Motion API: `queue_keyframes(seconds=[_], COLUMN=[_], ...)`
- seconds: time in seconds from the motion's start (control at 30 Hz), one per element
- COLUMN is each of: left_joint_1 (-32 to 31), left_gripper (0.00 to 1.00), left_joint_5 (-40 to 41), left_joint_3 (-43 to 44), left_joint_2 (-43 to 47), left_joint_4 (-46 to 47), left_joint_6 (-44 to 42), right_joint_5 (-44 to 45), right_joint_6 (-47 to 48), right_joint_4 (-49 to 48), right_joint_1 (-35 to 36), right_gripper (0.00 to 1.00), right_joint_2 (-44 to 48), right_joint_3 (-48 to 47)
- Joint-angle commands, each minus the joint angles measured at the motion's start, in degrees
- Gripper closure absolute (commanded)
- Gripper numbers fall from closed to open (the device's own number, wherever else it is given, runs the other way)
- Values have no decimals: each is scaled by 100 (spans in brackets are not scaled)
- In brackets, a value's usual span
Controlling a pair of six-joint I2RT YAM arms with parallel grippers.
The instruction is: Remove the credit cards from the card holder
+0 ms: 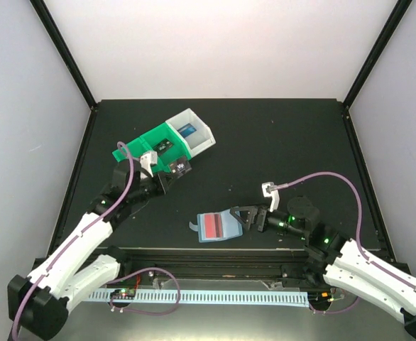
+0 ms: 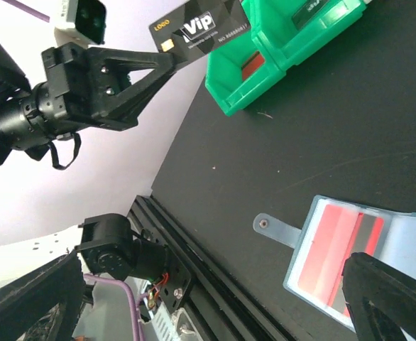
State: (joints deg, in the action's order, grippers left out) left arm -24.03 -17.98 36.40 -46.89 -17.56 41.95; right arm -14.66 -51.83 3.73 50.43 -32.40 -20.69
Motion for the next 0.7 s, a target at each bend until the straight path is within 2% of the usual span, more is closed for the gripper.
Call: queue_keyframes(seconds=[0.0, 0.27, 0.53, 0.67], left_joint_1=[386, 1141, 1623, 1785], left_gripper=[98, 98, 99, 98], left_joint_5=[85, 174, 37, 58], left_joint_3=[428, 1285, 1922, 2059], left_joint_2=[-496, -1656, -3009, -3372], left_joint_4=[193, 193, 37, 80], left_joint_6=[-6, -87, 32, 24], right_joint_5=[279, 708, 802, 866], right_joint_6=[224, 408, 366, 350], right_joint_4=[616, 1416, 1471, 1575], right_joint_1=[19, 14, 17, 18], right_gripper=[0, 0, 0, 0], right_joint_2=[83, 225, 390, 450], right_joint_3=[-321, -806, -877, -919])
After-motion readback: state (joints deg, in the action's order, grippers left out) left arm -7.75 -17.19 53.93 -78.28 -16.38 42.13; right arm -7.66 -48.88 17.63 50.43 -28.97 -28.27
